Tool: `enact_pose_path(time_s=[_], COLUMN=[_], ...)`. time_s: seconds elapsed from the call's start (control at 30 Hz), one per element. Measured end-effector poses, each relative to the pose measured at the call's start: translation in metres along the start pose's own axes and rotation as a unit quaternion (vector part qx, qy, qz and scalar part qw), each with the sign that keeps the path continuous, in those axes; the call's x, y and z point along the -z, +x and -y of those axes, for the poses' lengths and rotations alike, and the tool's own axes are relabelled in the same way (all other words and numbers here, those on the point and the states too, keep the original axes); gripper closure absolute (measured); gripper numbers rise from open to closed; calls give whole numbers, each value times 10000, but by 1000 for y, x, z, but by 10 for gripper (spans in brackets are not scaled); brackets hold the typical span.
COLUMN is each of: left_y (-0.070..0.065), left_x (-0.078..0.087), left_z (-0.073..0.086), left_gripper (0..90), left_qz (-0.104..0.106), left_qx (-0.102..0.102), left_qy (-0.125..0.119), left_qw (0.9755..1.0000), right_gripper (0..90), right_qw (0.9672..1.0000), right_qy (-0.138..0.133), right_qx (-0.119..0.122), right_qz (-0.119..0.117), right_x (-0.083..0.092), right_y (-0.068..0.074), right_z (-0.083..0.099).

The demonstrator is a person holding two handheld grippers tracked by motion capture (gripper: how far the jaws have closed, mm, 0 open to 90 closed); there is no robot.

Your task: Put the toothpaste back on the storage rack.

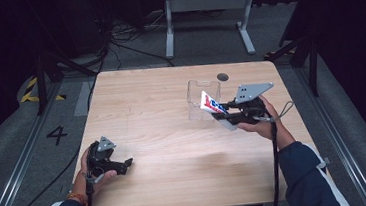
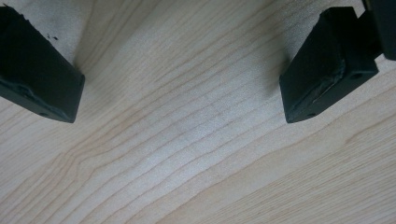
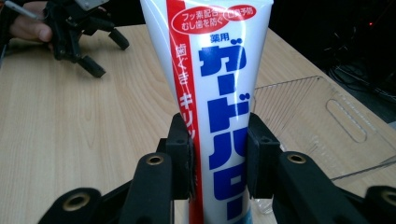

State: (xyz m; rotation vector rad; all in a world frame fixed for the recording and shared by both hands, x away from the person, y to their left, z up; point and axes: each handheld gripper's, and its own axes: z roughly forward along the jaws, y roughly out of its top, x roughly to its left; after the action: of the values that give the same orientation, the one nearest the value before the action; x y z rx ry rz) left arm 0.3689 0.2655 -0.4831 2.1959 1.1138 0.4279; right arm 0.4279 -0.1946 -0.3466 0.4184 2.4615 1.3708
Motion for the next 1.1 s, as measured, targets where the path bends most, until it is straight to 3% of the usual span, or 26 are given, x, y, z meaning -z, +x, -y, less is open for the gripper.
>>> enact_pose_path(time_s=[0.8,1.1], left_y=[0,0], left_x=[0,0], left_z=[0,0], left_gripper=[4,5], left_qz=[0,1], left_qx=[0,1], left_qy=[0,0], left_qw=[10000,10000], right_gripper=[683,682], right_qw=[9993,9979], right_qy=[-178,-390], right_qx=[-173,-307], right_qz=[291,404], right_x=[-16,-23], right_y=[-28,-39], right_z=[-29,-36])
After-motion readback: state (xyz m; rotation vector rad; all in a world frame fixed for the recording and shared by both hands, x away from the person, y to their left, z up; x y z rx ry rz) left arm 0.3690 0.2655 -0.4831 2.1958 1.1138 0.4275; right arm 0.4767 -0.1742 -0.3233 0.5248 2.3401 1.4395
